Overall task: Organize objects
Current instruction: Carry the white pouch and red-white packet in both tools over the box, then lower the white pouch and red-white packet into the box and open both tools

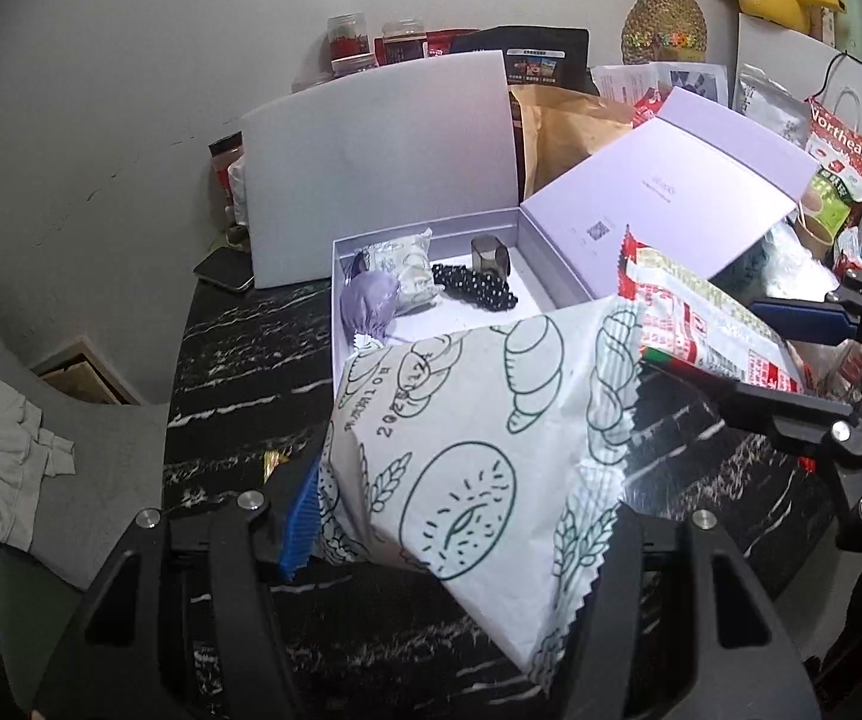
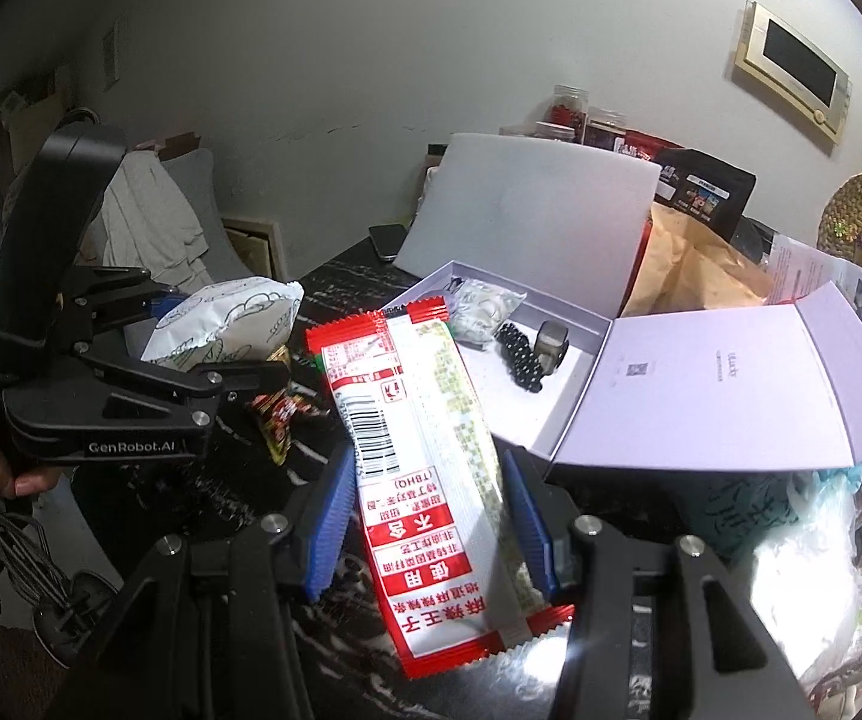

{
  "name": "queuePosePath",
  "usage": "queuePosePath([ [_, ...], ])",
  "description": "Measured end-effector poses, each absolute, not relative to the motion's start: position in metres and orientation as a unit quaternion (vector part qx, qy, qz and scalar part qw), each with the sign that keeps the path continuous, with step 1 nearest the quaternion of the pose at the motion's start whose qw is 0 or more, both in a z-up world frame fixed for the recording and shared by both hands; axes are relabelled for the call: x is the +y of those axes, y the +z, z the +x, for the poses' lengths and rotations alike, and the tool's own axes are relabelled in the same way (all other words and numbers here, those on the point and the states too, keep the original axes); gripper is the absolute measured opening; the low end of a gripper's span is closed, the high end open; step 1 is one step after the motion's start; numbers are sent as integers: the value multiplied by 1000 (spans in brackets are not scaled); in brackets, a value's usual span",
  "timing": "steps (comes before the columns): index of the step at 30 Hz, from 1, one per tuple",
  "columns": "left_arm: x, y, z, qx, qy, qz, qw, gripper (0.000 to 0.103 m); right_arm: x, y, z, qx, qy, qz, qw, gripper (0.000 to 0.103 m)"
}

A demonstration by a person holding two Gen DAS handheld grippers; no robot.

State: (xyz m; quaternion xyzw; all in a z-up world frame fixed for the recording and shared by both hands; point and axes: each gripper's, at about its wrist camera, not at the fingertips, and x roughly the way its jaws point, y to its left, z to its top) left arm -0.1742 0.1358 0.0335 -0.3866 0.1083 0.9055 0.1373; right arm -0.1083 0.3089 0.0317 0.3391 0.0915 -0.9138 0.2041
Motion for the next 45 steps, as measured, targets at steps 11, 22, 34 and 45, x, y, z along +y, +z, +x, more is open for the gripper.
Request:
queuePosePath([
  [11,157,37,-242,136,909,-379,110,57,313,37,-165,86,-918,332,197,50],
  [22,178,21,-316,136,906,-387,104,57,310,33,-227,99,-917,340,187,50],
  [34,177,3,-391,133,926,-352,24,54,297,12,-298,90,-909,363,184,45],
  [45,173,-35,-430,120,918,-376,31,47,287,-42,-355,80,-884,418,194,30],
])
